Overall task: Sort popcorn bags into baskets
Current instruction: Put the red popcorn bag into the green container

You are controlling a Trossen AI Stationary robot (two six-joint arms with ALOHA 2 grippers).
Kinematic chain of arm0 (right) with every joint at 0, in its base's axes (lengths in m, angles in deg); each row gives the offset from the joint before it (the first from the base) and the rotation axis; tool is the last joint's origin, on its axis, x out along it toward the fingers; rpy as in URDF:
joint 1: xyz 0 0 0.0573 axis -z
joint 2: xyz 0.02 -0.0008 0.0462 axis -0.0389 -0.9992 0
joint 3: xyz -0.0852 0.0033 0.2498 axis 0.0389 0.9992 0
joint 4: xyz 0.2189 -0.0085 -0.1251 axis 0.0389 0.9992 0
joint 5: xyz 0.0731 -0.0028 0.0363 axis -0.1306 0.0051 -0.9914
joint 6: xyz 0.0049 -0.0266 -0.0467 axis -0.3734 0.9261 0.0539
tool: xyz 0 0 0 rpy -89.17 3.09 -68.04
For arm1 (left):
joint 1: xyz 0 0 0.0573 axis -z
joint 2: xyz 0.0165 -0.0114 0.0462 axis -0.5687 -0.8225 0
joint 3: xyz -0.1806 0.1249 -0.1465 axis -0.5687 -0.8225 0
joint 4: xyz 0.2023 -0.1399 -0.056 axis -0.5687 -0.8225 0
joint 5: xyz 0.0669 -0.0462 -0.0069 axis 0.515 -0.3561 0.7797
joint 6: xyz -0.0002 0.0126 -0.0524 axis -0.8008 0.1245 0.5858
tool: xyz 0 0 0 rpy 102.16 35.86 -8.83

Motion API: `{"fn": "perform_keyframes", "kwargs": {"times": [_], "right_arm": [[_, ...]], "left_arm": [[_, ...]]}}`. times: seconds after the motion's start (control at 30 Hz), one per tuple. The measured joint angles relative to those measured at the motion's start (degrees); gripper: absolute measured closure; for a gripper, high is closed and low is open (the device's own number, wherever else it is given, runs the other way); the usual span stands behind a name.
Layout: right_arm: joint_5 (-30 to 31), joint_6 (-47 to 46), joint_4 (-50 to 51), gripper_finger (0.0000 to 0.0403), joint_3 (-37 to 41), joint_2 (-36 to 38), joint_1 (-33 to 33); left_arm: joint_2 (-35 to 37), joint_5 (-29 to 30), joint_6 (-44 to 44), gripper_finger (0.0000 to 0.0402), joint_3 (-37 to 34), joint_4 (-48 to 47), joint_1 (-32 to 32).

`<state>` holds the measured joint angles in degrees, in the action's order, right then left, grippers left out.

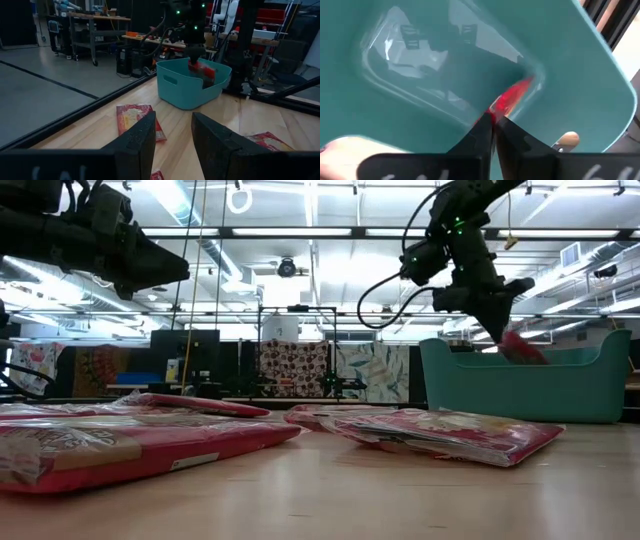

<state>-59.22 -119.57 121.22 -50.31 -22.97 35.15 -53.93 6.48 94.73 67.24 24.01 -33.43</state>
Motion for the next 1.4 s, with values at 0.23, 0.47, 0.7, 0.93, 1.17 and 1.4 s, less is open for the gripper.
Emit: {"fn": "perform_keyframes", "kwargs": {"times": [0.23,0.47,0.7,0.93,1.17,1.4], "right_arm": [[-1.04,3.1,-0.73,0.031,-0.02,0.01,0.24],[-3.28,5.82,1.75,0.0254,-1.78,0.1,0.18],[-0.28,11.94,-2.96,0.0247,-11.16,0.16,-7.12],[12.17,28.44,-20.29,0.0248,-14.82,0.09,-17.89],[10.12,33.18,-32.43,0.0248,-14.88,-5.57,-24.49],[8.43,33.14,-35.05,0.0248,-16.86,-15.53,-27.79]], "left_arm": [[0.0,-0.02,0.01,0.0272,0.0,-0.14,0.0],[0.0,0.0,0.02,0.0272,0.0,-0.13,0.0],[0.0,0.06,-0.07,0.0272,0.0,0.31,-0.11],[-0.02,1.13,-0.07,0.0272,0.0,0.62,-0.11],[-0.02,1.11,-0.04,0.0272,0.0,0.62,-0.13],[-0.02,1.12,-0.04,0.0272,0.0,0.59,-0.13]]}}
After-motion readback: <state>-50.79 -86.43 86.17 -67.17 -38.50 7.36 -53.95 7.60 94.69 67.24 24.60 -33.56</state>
